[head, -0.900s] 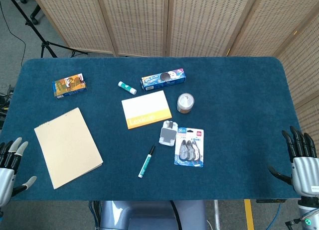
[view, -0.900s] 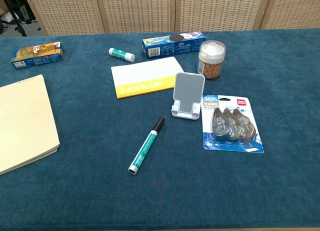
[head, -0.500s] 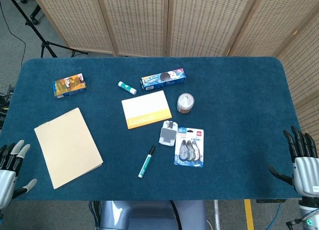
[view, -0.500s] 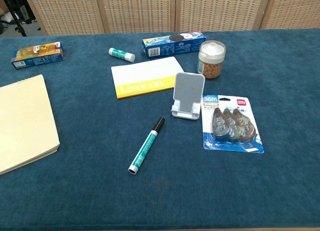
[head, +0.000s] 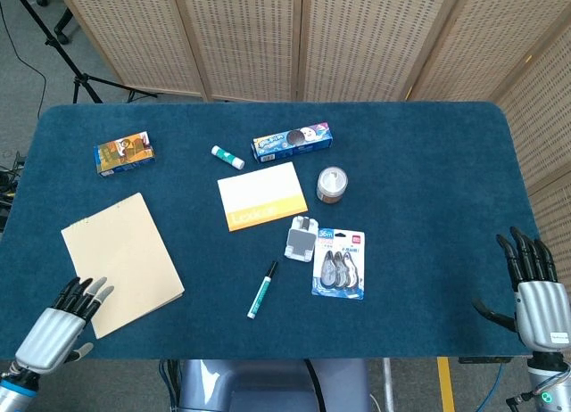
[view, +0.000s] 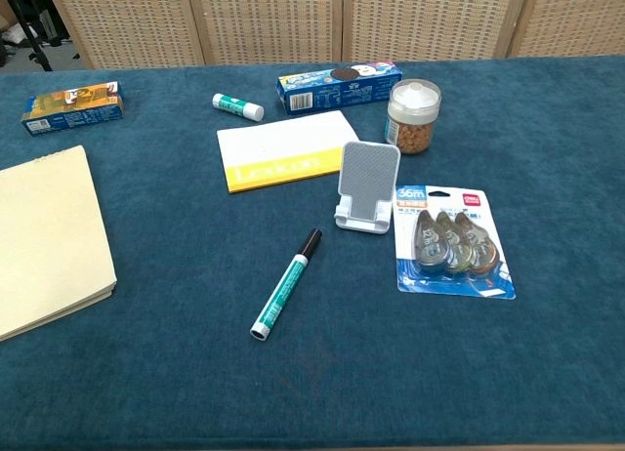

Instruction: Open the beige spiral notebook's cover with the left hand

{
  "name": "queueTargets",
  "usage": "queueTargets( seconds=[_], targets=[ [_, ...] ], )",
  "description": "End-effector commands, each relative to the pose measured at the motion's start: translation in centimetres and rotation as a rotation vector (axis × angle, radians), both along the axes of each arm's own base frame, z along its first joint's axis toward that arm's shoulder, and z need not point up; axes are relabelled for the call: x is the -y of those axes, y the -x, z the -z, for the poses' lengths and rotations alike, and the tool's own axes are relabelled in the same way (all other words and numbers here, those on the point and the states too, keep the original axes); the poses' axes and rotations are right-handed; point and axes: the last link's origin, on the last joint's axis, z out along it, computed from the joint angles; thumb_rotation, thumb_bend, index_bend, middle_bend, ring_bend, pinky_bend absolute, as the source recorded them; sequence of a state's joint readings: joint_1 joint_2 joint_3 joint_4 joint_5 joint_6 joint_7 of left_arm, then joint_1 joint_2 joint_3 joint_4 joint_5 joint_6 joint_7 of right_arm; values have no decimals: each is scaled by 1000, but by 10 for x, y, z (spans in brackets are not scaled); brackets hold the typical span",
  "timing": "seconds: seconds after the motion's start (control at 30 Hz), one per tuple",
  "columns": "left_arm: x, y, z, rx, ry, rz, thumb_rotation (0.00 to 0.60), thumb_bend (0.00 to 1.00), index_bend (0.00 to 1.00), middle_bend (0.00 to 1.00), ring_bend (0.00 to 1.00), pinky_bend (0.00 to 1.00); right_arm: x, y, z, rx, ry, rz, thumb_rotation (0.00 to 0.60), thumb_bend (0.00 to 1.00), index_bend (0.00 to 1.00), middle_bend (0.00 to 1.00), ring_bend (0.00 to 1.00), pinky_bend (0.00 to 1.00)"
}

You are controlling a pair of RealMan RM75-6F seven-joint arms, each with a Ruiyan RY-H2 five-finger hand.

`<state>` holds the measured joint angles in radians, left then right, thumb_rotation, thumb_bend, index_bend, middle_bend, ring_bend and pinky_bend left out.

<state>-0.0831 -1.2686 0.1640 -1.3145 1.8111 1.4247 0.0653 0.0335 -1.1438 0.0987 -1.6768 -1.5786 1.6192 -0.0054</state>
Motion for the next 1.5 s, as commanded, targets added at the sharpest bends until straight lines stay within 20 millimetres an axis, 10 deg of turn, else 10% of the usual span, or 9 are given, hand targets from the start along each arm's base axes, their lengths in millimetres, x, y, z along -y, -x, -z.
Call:
queueTargets(
  seconds=[0.03, 1.5],
  targets=[
    [-4, 5, 14, 3, 55, 7, 600, 139, 0, 0, 0, 0, 0, 0, -1, 4, 5, 1, 600, 0, 0, 0, 0, 0],
    [-11, 41, 25, 62, 108, -88, 600, 270, 185, 0, 0, 0, 0, 2, -3, 16, 6, 15, 600, 0, 0, 0, 0, 0]
  ],
)
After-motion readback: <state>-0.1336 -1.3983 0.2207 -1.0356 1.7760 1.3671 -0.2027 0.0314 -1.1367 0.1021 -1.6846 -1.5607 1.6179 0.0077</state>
